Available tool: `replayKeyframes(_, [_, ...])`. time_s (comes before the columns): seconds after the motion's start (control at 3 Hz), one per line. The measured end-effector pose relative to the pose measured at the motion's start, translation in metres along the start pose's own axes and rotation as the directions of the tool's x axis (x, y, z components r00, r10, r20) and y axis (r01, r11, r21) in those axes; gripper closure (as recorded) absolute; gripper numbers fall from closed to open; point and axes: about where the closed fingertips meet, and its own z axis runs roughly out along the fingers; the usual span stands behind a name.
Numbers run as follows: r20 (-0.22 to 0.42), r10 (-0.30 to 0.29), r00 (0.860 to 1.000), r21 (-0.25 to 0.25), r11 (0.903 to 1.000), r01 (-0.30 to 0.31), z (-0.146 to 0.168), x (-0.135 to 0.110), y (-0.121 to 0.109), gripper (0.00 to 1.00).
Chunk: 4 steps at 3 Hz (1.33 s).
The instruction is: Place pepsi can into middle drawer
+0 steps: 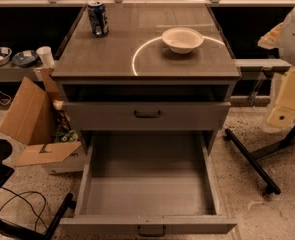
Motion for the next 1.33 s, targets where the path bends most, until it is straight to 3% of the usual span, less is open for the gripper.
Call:
replayKeyframes(0.33, [0.000, 0.000, 1.000, 0.000, 1.0000, 0.000, 0.000, 0.000, 0.000, 0.00])
replayKeyframes(0.67, [0.028, -0.001, 1.000, 0.052, 0.9986, 0.000, 0.007, 0.000, -0.007, 0.00])
replayKeyframes(1.0, [0.155, 0.019, 0.988, 0.091, 0.9953, -0.033, 0.059, 0.009, -0.009, 0.00])
replayKeyframes(1.33, [0.275, 0.030, 0.961, 0.158, 0.9844, -0.076, 0.084, -0.011, -0.024, 0.00])
